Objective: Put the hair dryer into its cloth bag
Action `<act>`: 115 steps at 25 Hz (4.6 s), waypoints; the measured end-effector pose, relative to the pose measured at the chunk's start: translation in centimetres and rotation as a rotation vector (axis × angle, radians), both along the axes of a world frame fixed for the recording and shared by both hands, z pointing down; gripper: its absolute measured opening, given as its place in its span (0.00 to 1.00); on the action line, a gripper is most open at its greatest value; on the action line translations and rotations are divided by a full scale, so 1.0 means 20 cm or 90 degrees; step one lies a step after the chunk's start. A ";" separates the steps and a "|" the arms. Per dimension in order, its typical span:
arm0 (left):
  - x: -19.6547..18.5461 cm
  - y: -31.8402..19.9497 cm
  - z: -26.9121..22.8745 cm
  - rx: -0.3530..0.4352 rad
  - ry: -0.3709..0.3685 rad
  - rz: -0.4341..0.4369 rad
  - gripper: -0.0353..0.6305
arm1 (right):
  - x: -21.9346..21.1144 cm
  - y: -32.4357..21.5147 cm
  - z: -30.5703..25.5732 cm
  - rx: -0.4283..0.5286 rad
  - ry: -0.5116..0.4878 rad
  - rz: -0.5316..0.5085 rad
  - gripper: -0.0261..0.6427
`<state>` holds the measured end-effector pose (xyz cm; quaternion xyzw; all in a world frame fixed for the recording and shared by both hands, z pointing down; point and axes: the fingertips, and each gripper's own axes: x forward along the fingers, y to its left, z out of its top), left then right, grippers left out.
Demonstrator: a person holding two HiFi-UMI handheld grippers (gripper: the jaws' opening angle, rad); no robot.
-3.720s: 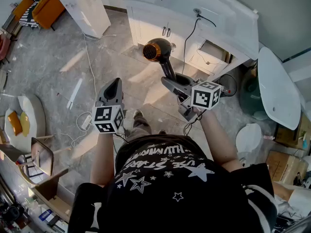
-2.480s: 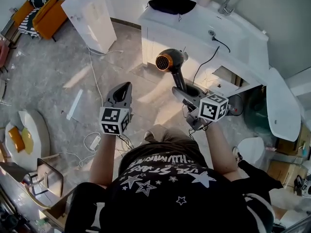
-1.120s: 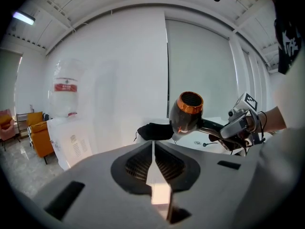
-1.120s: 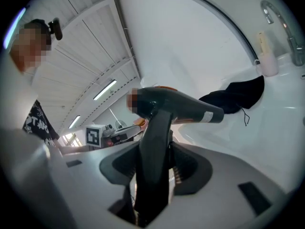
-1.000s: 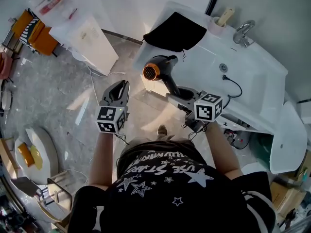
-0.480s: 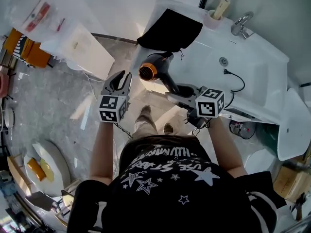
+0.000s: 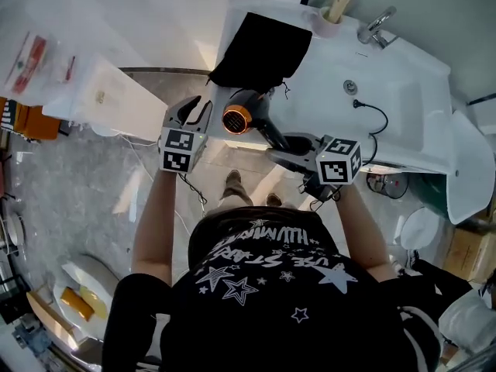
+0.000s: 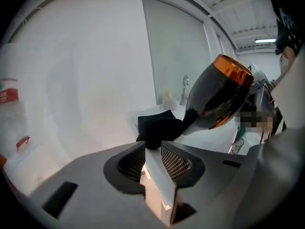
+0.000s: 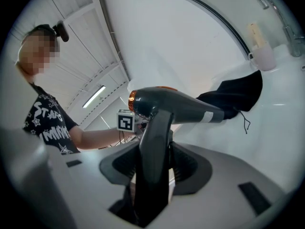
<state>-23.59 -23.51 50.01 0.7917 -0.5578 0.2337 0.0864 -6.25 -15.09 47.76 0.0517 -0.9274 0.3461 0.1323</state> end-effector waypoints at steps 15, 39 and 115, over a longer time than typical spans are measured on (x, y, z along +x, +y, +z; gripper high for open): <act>0.02 -0.45 0.28 -0.058 -0.041 0.122 0.36 | -0.12 -0.03 0.03 0.024 0.048 -0.016 0.32; 0.11 -0.46 0.06 -0.064 0.041 0.231 0.09 | -0.22 -0.15 0.06 0.046 0.061 -0.056 0.32; 0.02 -0.31 0.08 -0.081 0.086 0.183 0.10 | -0.31 -1.19 0.51 0.179 0.448 0.262 0.33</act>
